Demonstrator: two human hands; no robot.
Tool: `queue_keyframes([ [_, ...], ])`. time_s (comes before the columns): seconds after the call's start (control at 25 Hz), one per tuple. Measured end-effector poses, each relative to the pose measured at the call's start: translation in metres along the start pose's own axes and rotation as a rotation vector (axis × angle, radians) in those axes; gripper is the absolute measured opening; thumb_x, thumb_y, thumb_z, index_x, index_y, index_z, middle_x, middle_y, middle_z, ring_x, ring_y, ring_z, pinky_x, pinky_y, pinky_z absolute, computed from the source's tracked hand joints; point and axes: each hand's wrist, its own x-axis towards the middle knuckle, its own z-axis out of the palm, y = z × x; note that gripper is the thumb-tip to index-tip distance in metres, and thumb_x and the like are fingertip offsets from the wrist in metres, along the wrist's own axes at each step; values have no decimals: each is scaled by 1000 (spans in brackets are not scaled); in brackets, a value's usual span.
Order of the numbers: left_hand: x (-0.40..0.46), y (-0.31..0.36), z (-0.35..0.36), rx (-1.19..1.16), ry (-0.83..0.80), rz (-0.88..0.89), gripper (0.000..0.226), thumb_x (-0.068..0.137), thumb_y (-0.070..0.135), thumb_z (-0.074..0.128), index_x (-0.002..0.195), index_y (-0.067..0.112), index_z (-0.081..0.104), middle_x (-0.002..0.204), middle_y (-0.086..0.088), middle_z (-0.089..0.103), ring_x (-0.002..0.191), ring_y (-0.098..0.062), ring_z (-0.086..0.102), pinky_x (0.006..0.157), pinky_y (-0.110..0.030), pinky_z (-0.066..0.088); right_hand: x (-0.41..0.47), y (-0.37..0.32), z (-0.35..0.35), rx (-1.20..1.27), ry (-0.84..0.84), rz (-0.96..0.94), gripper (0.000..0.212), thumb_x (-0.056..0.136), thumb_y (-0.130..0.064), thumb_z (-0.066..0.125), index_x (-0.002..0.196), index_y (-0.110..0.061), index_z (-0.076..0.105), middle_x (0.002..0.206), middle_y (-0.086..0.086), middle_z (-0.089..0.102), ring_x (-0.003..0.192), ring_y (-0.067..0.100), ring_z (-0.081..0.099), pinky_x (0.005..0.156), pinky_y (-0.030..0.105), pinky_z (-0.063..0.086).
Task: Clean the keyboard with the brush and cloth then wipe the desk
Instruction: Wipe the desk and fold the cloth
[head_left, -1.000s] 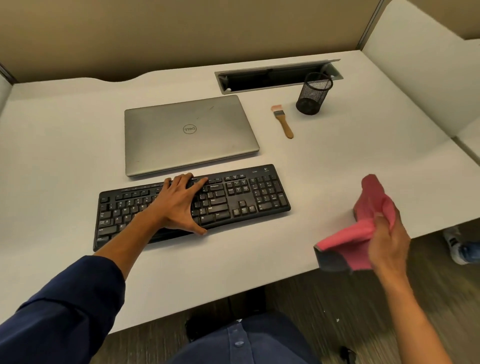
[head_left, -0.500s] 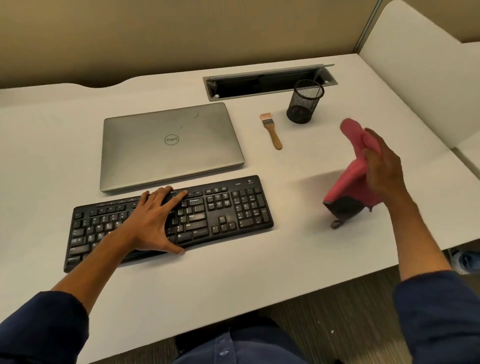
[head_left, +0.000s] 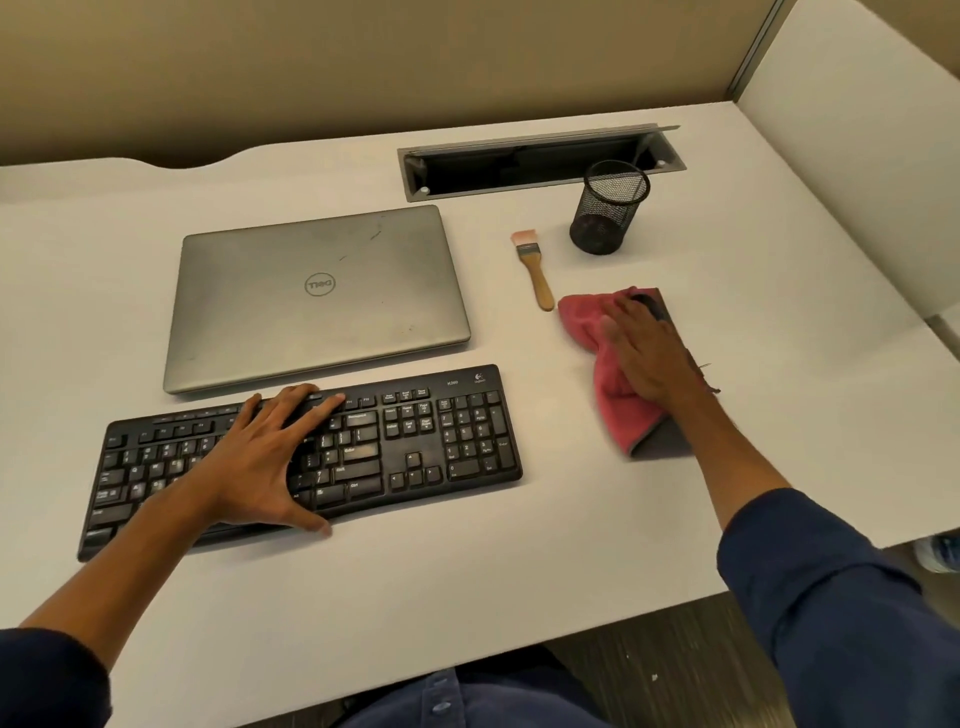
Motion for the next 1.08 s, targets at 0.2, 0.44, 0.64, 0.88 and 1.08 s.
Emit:
queue_keyframes([
  [0.2,1,-1,0,2,-3,-4,146,43,101,57,157,37,-7,166,-9,2,153,-26,0,121,-48,-9,-8,5,-17,-70,236,347,48,91,-39,56,130,-10,57,129,14,56,117,38,55,96,48,44],
  [0.44,0,0,0,-7,12,2,145,43,101,57,157,38,-6,166,-8,4,153,-28,4,121,-50,-7,-9,5,-22,168,216,435,22,96,-27,53,110,-10,59,110,14,65,103,38,60,80,37,42],
  [0.64,0,-2,1,-2,16,6,145,43,101,57,158,37,-6,166,-8,5,153,-27,4,121,-48,-8,-19,10,-41,380,223,529,39,94,-35,60,122,-8,58,128,17,60,117,36,55,90,36,42],
  [0.88,0,-2,0,3,14,18,147,42,102,57,157,36,-6,166,-7,2,153,-26,2,120,-47,-11,-55,22,-53,474,-68,514,53,76,-24,83,122,-9,62,115,7,60,105,25,58,87,34,45],
  [1.08,2,-5,0,4,8,19,145,43,102,56,157,37,-6,167,-8,2,153,-26,0,120,-48,-11,-72,29,-56,501,-60,436,29,83,-27,77,96,-2,68,90,8,66,84,25,59,69,32,44],
])
